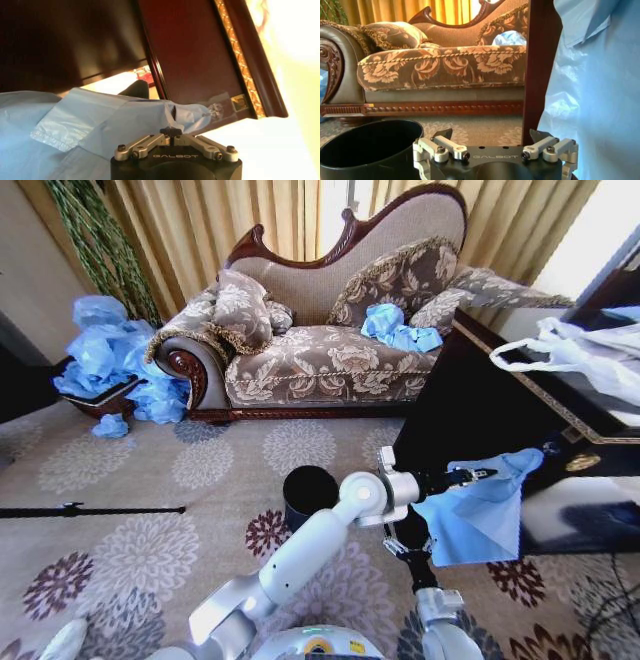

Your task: Place a garbage bag over the trash bin.

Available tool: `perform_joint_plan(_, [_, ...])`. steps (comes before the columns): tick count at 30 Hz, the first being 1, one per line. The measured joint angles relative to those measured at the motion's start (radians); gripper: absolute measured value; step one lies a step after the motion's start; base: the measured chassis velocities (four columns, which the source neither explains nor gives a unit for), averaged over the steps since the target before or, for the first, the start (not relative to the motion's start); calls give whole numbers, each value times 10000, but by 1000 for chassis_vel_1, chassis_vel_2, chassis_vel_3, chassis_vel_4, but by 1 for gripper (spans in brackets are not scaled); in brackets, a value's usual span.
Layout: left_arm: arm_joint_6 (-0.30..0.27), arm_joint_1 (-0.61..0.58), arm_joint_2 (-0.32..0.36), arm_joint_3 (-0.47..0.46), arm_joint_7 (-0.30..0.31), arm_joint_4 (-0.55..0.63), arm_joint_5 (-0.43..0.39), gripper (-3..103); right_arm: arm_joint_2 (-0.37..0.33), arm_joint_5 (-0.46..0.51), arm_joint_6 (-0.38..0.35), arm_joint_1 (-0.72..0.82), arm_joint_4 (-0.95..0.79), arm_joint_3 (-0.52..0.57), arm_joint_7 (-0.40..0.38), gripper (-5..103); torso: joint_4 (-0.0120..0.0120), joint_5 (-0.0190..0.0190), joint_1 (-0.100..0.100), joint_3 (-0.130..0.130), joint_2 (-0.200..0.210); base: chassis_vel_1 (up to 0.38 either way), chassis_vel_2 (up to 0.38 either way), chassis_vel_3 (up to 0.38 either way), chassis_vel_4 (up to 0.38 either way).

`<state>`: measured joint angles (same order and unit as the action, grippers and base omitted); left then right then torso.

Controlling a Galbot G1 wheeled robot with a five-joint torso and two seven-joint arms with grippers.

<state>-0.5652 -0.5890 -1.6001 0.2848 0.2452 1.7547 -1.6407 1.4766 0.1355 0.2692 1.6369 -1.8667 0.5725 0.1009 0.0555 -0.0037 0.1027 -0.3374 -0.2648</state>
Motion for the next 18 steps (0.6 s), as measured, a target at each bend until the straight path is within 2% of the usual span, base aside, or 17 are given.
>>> perform_joint_plan(9, [-170,-30,517,-267,1106,485,-456,0,5,19,6,-1,37,-45,53,100,-1,1,0,0,0,0,0,0,0])
perform_joint_plan(14, [-472,-74,741,-445,1669,734,-661,0,-12,59,7,20,47,-7,61,100,-2,0,0,0,-2,0,0,0,0])
perform_joint_plan(18, [-949,-83,1267,-796,2413,1150,-1100,0,-7,74,24,34,73,6,64,100,-2,-1,0,0,-2,0,0,0,0])
